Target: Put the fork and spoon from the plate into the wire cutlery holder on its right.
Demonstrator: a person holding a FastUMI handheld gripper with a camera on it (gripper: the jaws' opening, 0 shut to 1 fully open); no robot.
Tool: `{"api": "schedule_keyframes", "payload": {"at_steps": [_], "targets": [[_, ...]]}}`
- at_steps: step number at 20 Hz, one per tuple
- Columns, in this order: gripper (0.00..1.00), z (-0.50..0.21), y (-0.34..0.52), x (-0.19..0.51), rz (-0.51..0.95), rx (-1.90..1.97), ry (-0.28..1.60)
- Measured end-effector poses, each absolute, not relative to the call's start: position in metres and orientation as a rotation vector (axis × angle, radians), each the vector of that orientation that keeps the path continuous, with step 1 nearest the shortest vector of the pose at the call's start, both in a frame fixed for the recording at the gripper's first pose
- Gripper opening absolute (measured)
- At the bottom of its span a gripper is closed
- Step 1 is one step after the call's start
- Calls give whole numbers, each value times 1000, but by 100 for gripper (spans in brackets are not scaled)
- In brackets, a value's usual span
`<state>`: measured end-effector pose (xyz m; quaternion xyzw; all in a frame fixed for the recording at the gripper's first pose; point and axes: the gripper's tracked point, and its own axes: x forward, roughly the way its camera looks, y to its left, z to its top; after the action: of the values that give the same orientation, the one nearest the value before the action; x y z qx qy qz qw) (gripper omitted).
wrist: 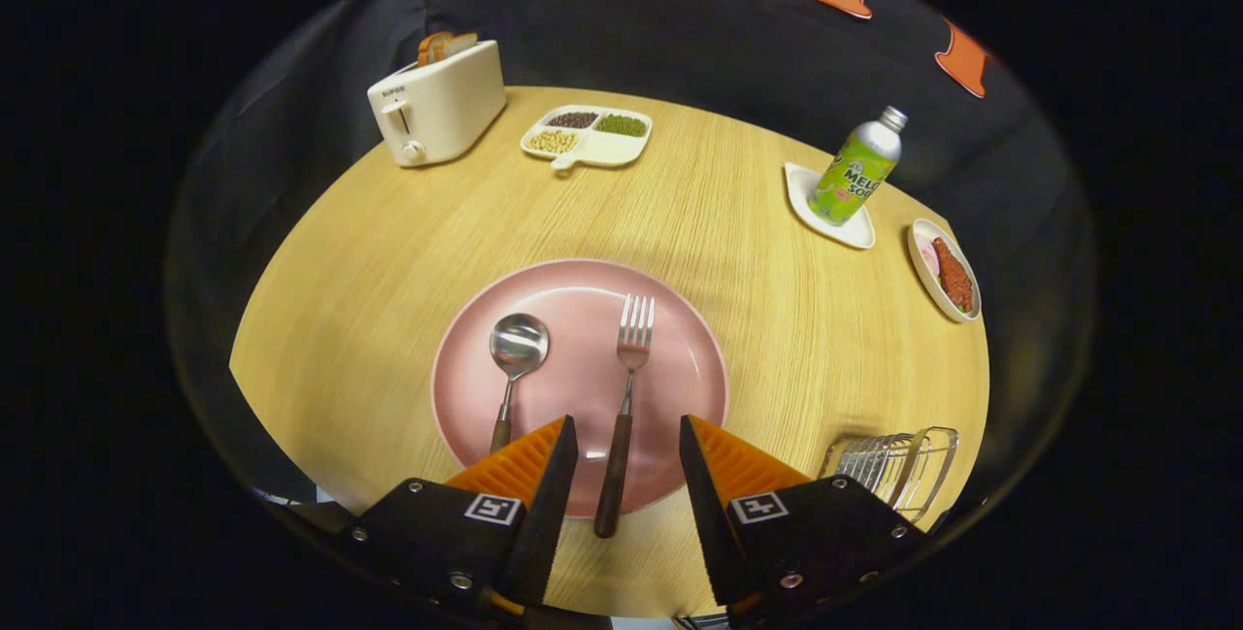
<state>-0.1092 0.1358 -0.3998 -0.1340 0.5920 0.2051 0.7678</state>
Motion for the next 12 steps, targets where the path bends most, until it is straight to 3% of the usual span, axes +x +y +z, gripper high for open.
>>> {"api": "schedule_keyframes", "payload": {"at_steps": [9, 12], "targets": [[32, -434, 136, -122, 440, -295, 1509], [16, -438, 137, -125, 443, -297, 1539]]}}
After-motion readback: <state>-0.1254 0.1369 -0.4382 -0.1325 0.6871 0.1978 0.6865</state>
